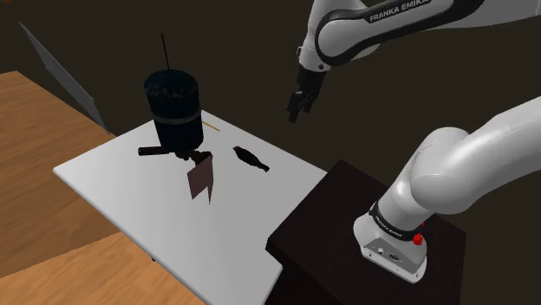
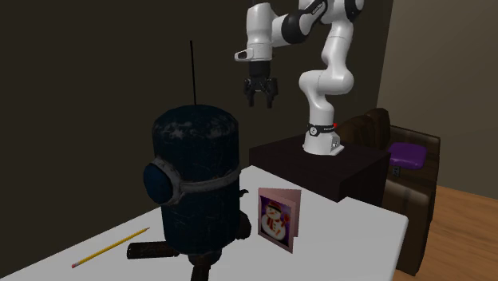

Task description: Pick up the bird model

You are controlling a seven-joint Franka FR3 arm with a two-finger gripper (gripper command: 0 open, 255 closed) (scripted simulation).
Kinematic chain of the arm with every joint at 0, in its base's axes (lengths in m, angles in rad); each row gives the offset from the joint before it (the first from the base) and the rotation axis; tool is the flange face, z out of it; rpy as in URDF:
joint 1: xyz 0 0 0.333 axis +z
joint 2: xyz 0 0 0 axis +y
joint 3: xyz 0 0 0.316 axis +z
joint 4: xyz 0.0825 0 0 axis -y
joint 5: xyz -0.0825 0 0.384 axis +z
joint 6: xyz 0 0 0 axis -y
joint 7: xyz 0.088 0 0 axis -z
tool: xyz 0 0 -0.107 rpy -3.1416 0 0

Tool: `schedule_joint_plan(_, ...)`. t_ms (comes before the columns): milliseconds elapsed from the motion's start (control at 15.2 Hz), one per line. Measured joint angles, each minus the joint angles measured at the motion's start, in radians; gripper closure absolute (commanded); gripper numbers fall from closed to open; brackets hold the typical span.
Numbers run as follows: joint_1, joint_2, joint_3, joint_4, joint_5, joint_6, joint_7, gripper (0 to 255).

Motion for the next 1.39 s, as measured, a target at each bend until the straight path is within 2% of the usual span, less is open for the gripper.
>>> schedule_joint_plan(396,0.029,0.236,-0.03,0.028,0.066,0.215,-0.055,0)
schedule_joint_plan(726,0.053,0.447,-0.043,0.087,0.169,0.368,-0.136,0)
schedule_joint_plan(990,0.05,0.613,-0.029,0.163,0.274,0.455,-0.223,0)
schedule_joint_plan(1386,0.019,0.877,0.045,0.322,0.416,0.559,-0.319,0)
